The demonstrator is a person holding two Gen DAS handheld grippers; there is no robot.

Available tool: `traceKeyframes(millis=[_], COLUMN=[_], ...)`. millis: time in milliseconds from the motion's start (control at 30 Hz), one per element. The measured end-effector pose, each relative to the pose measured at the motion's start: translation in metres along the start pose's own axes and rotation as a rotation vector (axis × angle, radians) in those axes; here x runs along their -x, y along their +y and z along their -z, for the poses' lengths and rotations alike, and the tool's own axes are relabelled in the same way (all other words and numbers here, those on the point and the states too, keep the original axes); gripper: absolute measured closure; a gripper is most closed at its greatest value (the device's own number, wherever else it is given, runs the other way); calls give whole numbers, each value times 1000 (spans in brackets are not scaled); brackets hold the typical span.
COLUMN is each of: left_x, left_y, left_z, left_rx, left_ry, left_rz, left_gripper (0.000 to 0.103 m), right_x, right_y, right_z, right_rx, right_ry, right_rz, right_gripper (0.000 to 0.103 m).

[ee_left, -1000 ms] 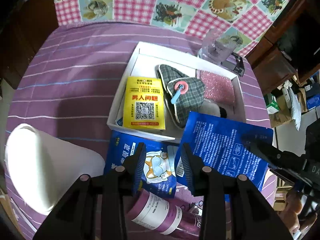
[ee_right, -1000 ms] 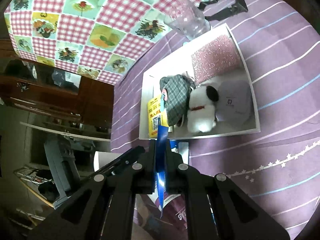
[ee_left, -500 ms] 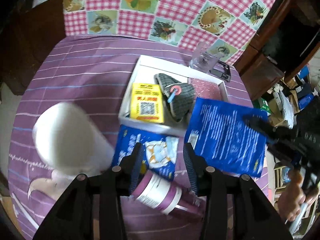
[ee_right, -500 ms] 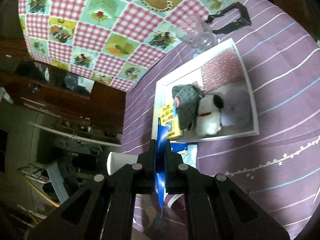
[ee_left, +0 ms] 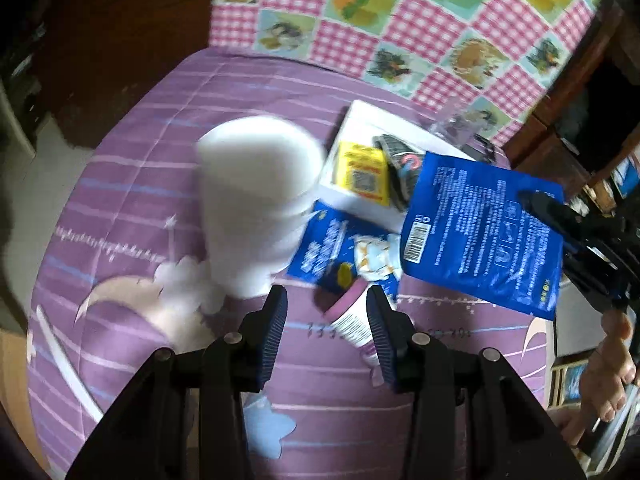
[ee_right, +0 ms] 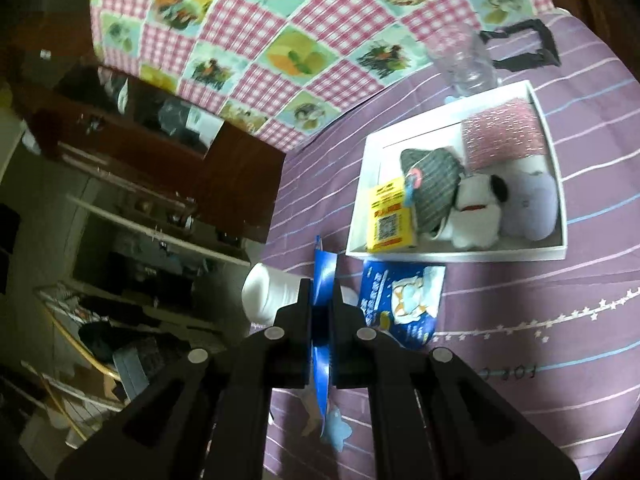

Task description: Organize soft objects

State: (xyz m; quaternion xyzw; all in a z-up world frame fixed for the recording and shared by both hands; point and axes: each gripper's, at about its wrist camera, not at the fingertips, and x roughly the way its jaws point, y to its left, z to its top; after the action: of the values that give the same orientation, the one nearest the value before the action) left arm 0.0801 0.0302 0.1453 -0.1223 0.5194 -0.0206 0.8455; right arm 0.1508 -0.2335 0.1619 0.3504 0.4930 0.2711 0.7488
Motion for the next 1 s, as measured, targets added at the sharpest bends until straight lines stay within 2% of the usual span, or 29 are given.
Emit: traceKeyframes(millis=[233, 500, 567, 733, 800, 833, 900, 1000], left_x=[-2, -36, -49, -69, -70, -71, -75, -79], left_y=[43, 95, 103, 110, 108, 106, 102, 93], left_z=[25, 52, 60, 71, 71, 70, 69, 69], left_rx=[124, 337, 379, 406, 406, 410, 406, 372], left_ry=[34, 182, 225, 282, 274, 275, 274, 266], left_rz=[-46, -50, -76, -141, -154, -144, -128, -162], left_gripper=[62, 59, 59, 58, 46, 43, 29, 26], right_x=[-14, -16, -14, -9, -8, -7, -6, -5], right_y=[31, 47, 47, 40, 37, 36, 34, 32], right_z=[17, 24, 23, 19, 17, 17, 16, 15], right_rx=[94, 137, 134, 113, 104, 100, 94, 88], right_ry=[60, 66, 58, 43, 34, 32, 31, 26], right_rz=[-11, -14, -9, -7, -2, -2, -5, -7], right_gripper=[96, 96, 96, 96, 96, 96, 96, 96])
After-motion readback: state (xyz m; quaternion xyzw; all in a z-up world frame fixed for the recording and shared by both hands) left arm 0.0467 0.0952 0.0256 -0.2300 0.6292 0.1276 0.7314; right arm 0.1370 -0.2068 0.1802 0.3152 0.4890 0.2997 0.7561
